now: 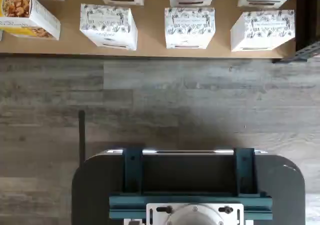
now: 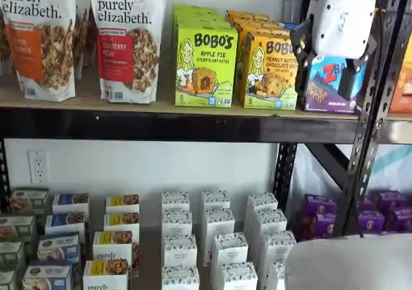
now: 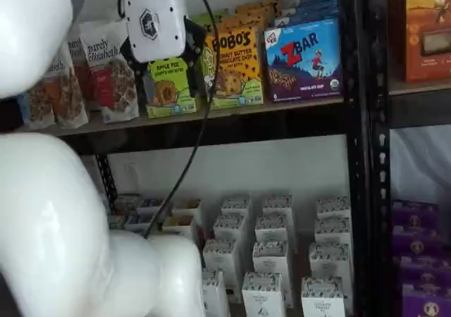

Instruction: Pick the green box on the top shelf, the fourth from the left

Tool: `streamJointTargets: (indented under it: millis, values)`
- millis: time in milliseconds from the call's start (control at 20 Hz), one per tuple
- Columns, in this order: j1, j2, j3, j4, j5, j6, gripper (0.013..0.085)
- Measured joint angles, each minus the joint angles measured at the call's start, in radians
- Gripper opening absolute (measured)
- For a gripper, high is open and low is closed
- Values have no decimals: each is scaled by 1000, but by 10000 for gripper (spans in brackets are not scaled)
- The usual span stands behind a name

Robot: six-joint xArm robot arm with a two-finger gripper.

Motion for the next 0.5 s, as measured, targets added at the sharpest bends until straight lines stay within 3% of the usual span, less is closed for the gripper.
streamJointTargets:
  millis: [200,500]
  values:
    - [-67,0,0,75,5,-35,850]
    - [-51,-1,3,72,-3,-23,850]
